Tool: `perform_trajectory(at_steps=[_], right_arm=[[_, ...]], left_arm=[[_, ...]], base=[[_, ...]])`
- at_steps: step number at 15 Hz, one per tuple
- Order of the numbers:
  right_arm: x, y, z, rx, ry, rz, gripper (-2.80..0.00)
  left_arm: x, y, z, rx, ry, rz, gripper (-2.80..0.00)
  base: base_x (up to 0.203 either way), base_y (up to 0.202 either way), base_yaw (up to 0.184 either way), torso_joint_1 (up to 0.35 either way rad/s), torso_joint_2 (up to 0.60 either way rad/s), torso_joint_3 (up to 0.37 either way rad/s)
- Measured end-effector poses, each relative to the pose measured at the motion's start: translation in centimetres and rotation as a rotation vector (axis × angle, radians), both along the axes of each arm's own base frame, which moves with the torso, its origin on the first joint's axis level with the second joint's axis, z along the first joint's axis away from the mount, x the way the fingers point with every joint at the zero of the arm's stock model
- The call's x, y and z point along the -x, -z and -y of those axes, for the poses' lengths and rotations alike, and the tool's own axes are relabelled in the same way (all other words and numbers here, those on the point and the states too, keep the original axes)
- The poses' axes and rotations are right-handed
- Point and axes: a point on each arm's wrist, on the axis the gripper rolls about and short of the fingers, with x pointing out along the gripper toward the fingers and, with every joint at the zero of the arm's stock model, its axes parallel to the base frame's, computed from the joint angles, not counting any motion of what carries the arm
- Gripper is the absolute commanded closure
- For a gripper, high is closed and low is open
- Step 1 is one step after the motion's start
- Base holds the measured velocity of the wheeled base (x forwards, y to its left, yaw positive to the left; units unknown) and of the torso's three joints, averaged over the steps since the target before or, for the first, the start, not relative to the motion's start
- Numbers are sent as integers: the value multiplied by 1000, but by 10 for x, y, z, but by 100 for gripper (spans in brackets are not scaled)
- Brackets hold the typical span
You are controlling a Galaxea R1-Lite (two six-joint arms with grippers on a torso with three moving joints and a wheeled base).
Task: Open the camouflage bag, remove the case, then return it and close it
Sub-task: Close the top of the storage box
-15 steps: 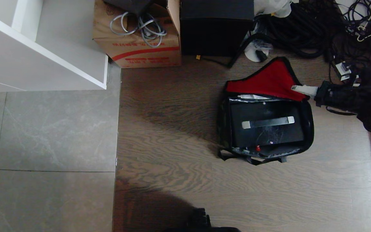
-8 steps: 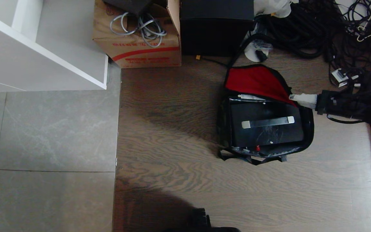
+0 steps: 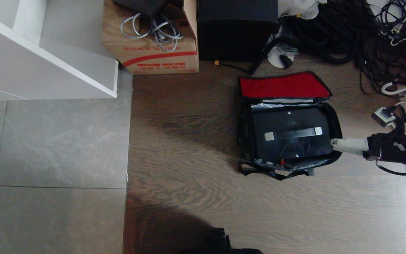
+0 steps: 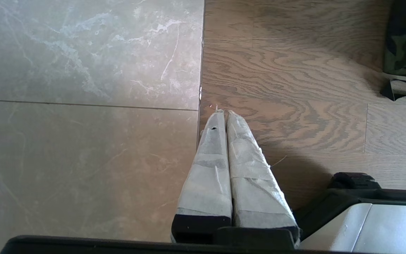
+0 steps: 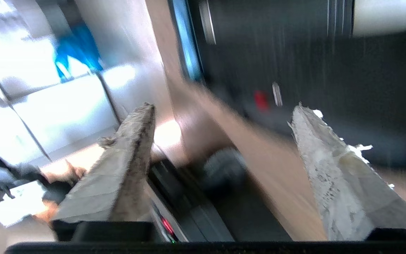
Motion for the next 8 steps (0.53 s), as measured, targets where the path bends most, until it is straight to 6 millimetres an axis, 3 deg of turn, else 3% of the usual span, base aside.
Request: perform_trajectory(at_steps=[3, 5, 8], right_arm=[[36, 12, 4, 99, -74, -26, -280], [40, -6, 7, 149, -126, 16, -280], [29, -43, 15, 113, -80, -28, -280]], left_arm=[[0, 0, 0, 0, 0, 0, 0], [0, 0, 0, 0, 0, 0, 0], [0, 0, 0, 0, 0, 0, 0]], base=[[0, 0, 0, 0, 0, 0], [0, 0, 0, 0, 0, 0], [0, 0, 0, 0, 0, 0]])
